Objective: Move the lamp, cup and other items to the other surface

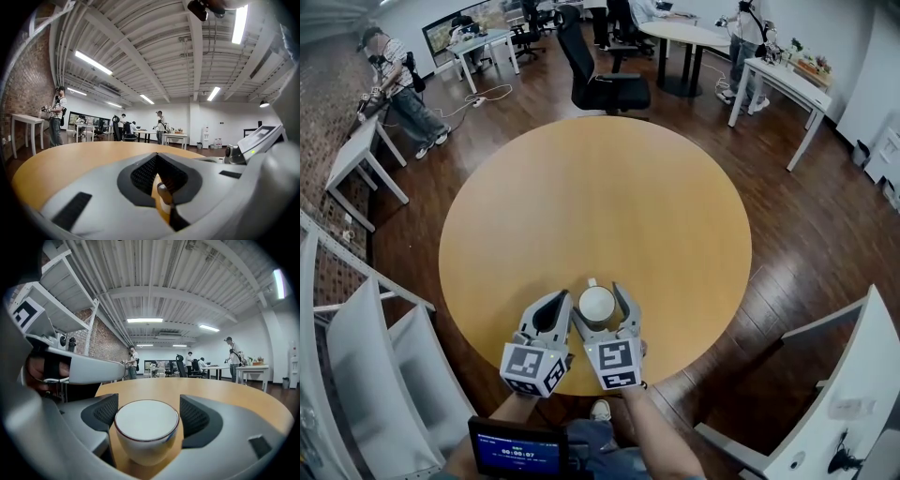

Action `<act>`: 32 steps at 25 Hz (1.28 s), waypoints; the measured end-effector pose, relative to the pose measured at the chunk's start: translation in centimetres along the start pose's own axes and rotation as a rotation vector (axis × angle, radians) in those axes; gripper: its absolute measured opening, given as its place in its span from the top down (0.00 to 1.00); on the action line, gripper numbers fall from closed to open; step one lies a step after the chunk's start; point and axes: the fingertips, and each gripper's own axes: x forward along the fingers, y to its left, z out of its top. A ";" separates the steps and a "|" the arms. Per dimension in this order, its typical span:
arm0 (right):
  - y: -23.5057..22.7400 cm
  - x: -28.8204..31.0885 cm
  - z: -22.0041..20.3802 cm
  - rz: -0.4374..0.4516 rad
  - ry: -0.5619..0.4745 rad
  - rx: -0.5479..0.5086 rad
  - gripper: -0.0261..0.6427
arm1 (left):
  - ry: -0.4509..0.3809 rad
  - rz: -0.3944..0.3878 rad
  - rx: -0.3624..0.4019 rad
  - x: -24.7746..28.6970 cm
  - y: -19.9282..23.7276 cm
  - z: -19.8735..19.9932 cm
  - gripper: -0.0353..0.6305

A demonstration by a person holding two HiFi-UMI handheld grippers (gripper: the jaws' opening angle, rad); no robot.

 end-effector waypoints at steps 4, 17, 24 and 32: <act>-0.1 -1.8 2.0 -0.016 -0.032 -0.033 0.34 | -0.021 -0.008 0.001 -0.5 -0.8 1.4 0.93; -9.2 -16.5 6.2 -0.326 -0.056 -0.078 0.79 | -0.049 -0.328 -0.022 1.7 -17.1 5.1 0.93; -14.9 -26.8 6.5 -0.552 -0.058 -0.050 0.96 | -0.041 -0.600 -0.027 2.8 -29.3 5.8 0.93; -18.5 -38.5 5.5 -0.699 -0.058 -0.025 0.96 | -0.009 -0.784 -0.019 1.2 -42.2 4.7 0.93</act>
